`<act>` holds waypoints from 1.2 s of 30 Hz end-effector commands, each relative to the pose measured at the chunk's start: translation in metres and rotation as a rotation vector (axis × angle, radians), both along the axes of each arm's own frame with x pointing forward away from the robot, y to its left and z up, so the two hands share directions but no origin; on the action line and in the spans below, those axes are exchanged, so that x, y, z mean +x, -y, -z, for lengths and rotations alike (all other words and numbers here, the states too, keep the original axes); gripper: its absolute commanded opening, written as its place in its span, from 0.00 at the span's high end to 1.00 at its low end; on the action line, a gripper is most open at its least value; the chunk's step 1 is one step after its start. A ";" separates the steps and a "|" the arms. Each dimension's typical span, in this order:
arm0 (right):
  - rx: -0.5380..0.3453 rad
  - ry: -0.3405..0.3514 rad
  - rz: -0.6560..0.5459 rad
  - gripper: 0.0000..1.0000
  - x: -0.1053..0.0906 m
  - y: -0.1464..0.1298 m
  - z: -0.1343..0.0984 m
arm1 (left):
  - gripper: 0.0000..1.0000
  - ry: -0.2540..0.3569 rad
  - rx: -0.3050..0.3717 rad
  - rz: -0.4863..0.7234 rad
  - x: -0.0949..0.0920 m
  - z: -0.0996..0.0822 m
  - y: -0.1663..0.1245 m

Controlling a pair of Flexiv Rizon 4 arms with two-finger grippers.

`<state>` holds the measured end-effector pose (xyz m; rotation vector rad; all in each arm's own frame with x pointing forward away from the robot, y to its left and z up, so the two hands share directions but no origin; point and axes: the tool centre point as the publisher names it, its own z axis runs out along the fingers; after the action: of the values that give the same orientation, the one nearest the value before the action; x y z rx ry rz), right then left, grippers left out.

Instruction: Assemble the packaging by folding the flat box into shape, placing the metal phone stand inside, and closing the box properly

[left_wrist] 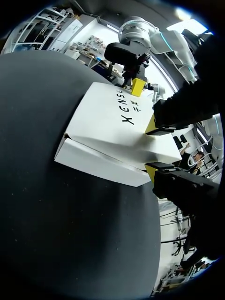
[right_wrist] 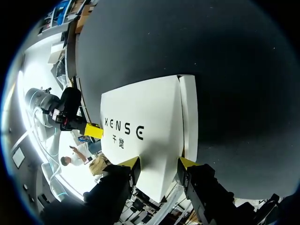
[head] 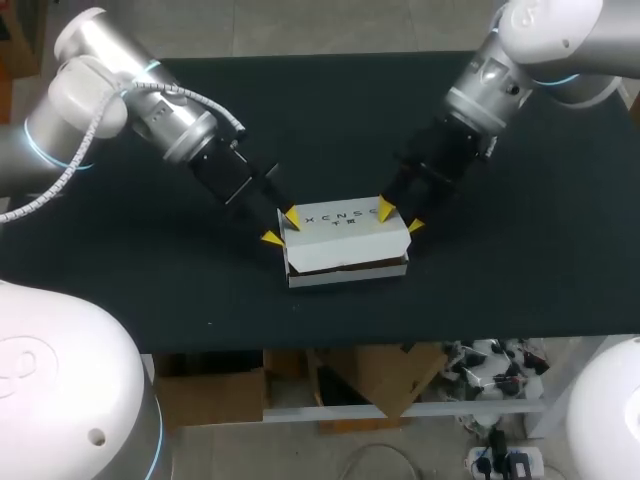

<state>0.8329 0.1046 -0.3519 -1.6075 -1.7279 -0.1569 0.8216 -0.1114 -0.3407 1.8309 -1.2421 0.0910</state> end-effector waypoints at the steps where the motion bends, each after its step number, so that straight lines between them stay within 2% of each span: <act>1: 0.001 0.007 0.001 0.47 -0.002 -0.001 0.001 | 0.61 0.012 0.008 -0.003 -0.003 -0.004 0.001; 23: 0.000 0.013 -0.010 0.44 -0.003 0.000 0.008 | 0.61 0.030 0.014 0.005 -0.003 -0.004 0.005; 36: -0.004 0.022 -0.018 0.45 -0.001 -0.002 0.010 | 0.59 0.078 0.017 0.002 -0.003 -0.004 0.000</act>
<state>0.8319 0.1047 -0.3607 -1.5984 -1.7586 -0.1629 0.8224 -0.1132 -0.3402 1.8485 -1.3006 0.1429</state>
